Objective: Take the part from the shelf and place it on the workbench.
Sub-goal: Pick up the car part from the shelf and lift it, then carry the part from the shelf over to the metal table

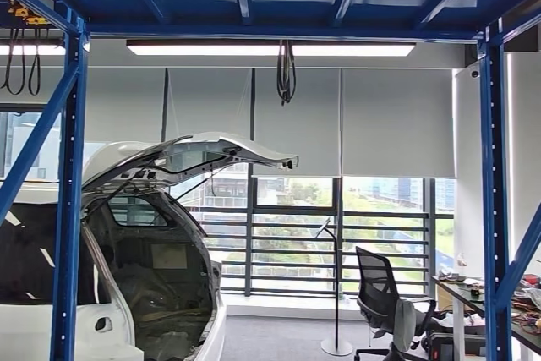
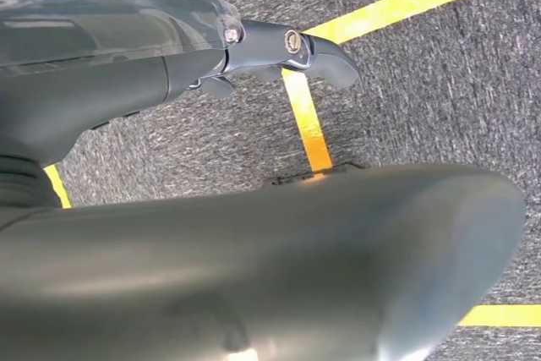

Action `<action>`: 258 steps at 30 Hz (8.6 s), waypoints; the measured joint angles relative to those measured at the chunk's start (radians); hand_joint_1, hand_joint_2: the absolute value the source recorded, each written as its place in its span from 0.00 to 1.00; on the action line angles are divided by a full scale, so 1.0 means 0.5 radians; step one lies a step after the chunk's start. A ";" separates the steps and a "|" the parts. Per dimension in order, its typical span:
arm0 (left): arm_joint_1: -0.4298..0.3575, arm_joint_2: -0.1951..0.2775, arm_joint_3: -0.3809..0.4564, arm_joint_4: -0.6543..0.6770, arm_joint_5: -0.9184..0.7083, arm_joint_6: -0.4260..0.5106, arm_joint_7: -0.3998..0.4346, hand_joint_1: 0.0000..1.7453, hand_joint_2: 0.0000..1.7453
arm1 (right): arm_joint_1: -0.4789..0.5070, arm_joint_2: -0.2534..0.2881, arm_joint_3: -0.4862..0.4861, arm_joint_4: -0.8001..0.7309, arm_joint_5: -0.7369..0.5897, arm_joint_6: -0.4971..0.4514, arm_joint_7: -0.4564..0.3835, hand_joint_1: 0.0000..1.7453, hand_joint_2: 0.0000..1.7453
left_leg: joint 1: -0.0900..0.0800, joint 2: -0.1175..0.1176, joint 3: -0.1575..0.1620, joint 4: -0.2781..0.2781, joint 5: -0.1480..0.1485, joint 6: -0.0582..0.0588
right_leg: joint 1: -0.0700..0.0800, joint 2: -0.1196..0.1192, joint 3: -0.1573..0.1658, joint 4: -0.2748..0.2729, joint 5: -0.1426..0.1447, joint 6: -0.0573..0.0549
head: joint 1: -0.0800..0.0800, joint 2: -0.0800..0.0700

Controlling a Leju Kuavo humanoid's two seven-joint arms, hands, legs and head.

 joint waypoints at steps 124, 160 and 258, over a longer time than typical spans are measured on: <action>-0.107 -0.150 0.016 0.000 -0.196 -0.073 0.070 0.00 0.00 | -0.850 0.387 0.142 1.438 0.653 -0.292 0.164 0.00 1.00 | 0.000 0.000 0.000 0.000 0.001 -0.001 | 0.000 0.001 0.000 0.001 0.001 0.000 | 0.000 0.000; -0.077 -0.138 0.033 0.000 -0.305 -0.024 -0.015 0.00 0.00 | -0.761 0.205 -0.073 1.427 0.623 -0.491 -0.018 1.00 1.00 | 0.000 0.000 0.004 0.000 0.001 -0.001 | 0.000 0.000 0.003 0.001 0.001 0.000 | 0.000 0.000; 0.030 -0.008 0.507 0.000 -0.316 0.050 -0.183 0.00 1.00 | 0.074 0.330 0.786 -1.285 -2.040 0.252 -1.113 1.00 1.00 | 0.036 0.001 -0.047 0.031 0.033 -0.056 | 0.003 0.003 0.036 0.032 -0.055 -0.015 | 0.000 0.000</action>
